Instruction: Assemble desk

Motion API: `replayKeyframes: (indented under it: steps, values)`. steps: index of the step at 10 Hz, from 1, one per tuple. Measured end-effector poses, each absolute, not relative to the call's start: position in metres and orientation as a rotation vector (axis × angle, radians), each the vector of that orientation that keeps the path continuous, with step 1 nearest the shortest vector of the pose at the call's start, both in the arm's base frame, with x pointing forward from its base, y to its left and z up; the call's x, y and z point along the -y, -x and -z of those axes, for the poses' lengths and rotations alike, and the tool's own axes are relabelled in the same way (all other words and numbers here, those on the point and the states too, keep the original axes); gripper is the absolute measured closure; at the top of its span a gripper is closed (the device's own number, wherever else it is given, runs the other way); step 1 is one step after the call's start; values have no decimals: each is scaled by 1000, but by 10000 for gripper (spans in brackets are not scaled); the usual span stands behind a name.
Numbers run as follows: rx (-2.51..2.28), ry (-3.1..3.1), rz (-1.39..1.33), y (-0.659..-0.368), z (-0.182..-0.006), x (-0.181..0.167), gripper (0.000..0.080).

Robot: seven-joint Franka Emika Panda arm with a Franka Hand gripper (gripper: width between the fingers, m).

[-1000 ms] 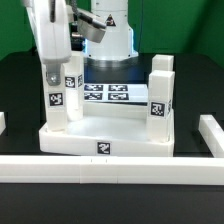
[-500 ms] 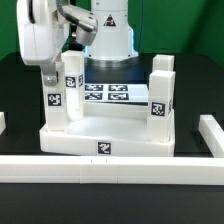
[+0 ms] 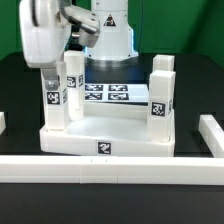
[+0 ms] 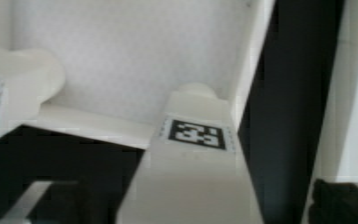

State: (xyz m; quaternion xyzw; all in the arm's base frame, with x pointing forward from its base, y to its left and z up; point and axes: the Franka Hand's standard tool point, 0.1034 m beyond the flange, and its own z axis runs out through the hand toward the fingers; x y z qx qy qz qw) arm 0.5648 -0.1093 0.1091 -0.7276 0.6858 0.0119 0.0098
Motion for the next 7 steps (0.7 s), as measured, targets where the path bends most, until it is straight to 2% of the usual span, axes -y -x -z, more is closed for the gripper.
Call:
replayKeyframes:
  steps: [1,7]
  values:
    - [-2056,2347,-32,-566,-109,108,160]
    - [-1437,2776,-25,-565,-109,108,151]
